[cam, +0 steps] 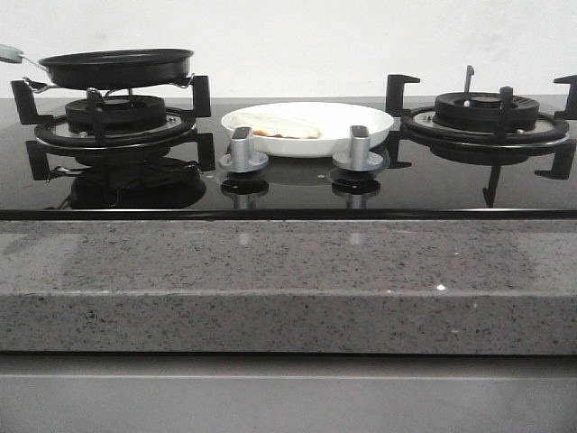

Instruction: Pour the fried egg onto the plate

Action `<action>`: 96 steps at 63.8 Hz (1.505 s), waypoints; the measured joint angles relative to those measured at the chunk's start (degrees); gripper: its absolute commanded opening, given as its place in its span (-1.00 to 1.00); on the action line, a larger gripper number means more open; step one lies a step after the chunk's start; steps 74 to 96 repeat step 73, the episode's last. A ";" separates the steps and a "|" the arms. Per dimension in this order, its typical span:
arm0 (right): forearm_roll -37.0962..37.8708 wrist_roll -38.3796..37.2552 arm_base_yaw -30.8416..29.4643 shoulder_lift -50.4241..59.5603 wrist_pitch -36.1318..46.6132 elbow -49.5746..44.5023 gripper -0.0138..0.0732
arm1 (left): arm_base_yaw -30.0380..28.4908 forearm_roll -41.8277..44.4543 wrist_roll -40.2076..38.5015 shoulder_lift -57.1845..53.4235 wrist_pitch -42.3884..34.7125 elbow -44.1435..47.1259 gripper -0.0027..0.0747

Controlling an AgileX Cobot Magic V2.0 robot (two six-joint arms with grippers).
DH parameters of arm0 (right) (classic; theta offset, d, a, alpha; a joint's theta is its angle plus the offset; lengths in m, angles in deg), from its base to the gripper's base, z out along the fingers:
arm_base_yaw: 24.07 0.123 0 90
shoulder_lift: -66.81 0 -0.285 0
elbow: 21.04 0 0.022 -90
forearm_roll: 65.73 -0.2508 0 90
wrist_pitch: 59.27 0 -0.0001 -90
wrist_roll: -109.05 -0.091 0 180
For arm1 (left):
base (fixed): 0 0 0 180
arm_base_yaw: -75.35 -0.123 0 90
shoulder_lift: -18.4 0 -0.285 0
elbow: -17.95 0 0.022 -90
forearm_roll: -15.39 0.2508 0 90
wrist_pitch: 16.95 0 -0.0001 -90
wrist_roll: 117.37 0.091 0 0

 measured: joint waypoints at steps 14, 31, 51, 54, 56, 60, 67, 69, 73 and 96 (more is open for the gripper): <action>0.00 0.03 -0.02 0.00 0.83 0.00 -0.84 | 0.00 0.00 0.00 0.00 0.00 0.00 -0.98; 0.00 0.03 -0.12 0.00 1.02 0.00 -0.84 | 0.00 0.00 0.00 0.00 0.00 0.00 -0.98; 0.00 0.03 -0.94 0.00 1.02 0.00 -0.84 | 0.00 0.00 0.00 0.00 0.00 0.00 -0.98; 0.00 0.03 -0.94 0.00 1.02 0.00 -0.84 | 0.00 0.00 0.00 0.00 0.00 0.00 -0.98; 0.00 0.03 -0.94 0.00 1.02 0.00 -0.84 | 0.00 0.00 0.00 0.00 0.00 0.00 -0.98; 0.00 0.03 -0.96 0.00 1.02 0.00 -0.84 | 0.00 0.00 0.00 0.00 0.00 0.00 -0.98; 0.00 0.03 -0.96 0.00 1.02 0.00 -0.84 | 0.00 0.00 0.00 0.00 0.00 0.00 -0.98; 0.00 0.03 -0.96 0.00 1.02 0.00 -0.84 | 0.00 0.00 0.00 0.00 0.00 0.00 -0.98; 0.00 0.03 -0.96 0.00 1.02 0.00 -0.84 | 0.00 0.00 0.00 0.00 0.00 0.00 -0.98; 0.00 0.03 -0.96 0.00 1.02 0.00 -0.84 | 0.00 0.00 0.00 0.00 0.00 0.00 -0.98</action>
